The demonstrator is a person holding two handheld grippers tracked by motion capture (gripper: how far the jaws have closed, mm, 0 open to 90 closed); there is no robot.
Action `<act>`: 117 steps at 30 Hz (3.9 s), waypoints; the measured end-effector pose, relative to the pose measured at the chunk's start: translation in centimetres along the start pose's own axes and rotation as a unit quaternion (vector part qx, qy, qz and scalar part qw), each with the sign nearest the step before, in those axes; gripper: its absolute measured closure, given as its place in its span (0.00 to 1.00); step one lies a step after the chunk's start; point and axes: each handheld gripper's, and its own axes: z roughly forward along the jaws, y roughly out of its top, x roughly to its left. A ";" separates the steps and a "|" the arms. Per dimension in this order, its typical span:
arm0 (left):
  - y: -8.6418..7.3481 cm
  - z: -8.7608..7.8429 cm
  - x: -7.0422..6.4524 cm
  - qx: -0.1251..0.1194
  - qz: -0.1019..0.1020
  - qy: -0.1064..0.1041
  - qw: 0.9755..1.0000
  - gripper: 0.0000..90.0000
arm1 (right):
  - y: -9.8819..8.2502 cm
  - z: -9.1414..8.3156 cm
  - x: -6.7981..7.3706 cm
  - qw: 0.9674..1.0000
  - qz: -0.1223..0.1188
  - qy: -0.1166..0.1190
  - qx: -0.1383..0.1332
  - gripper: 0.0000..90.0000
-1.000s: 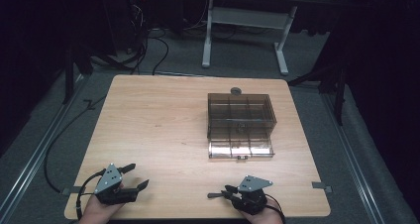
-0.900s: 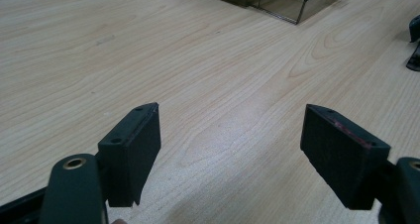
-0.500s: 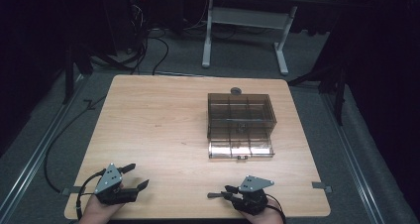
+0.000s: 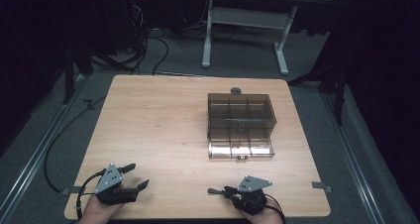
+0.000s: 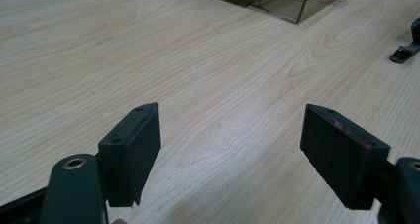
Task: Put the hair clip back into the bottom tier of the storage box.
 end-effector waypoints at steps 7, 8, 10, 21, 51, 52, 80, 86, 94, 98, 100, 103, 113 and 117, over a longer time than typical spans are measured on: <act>0.0 0.0 0.0 0.001 0.001 0.000 1.000 0.27 | 0.0 0.0 0.0 1.000 0.001 -0.010 0.000 0.92; 0.0 0.0 0.0 0.001 0.002 0.000 1.000 0.27 | 0.0 0.0 0.0 1.000 0.001 -0.010 0.000 0.92; 0.0 0.0 0.0 0.001 0.002 0.000 1.000 0.27 | 0.1 0.0 0.0 1.000 0.003 -0.007 0.000 0.90; 0.0 0.0 0.0 0.002 0.001 0.000 1.000 0.27 | 1.7 1.1 -0.1 1.000 0.006 -0.007 -0.009 0.85; 0.0 0.0 0.0 0.002 0.002 -0.001 1.000 0.27 | 1.5 0.3 -0.8 0.999 0.013 -0.041 -0.013 0.91; 0.0 0.0 0.0 0.002 0.002 -0.001 1.000 0.27 | 1.3 0.0 -1.1 0.999 0.017 -0.047 -0.015 0.91; 0.0 0.0 0.0 0.002 0.003 -0.001 1.000 0.27 | -3.1 -5.5 -6.7 0.978 0.115 -0.175 -0.014 0.90; 0.0 0.0 0.0 0.002 0.003 -0.001 1.000 0.27 | -3.2 -5.2 -6.8 0.977 0.120 -0.177 -0.007 0.90; 0.0 0.0 -0.1 0.002 0.003 0.001 1.000 0.27 | -3.1 -5.3 -6.7 0.978 0.122 -0.169 -0.016 0.84; 0.0 0.0 -0.1 0.001 0.005 0.002 1.000 0.27 | -3.0 -5.5 -6.6 0.977 0.126 -0.168 -0.021 0.81; 0.0 0.0 -0.1 0.001 0.006 0.001 1.000 0.27 | -2.8 -5.6 -6.7 0.976 0.134 -0.168 -0.021 0.79; 0.0 0.0 -0.1 0.001 0.006 -0.002 1.000 0.27 | -2.3 -6.0 -7.0 0.976 0.143 -0.163 -0.019 0.78; 0.0 0.0 -0.2 0.004 0.012 -0.010 1.000 0.27 | -0.4 -6.1 -7.2 0.975 0.151 -0.151 0.056 0.72; 0.0 0.0 -0.2 0.005 0.015 -0.012 1.000 0.27 | 0.0 -6.0 -7.3 0.972 0.161 -0.150 0.081 0.71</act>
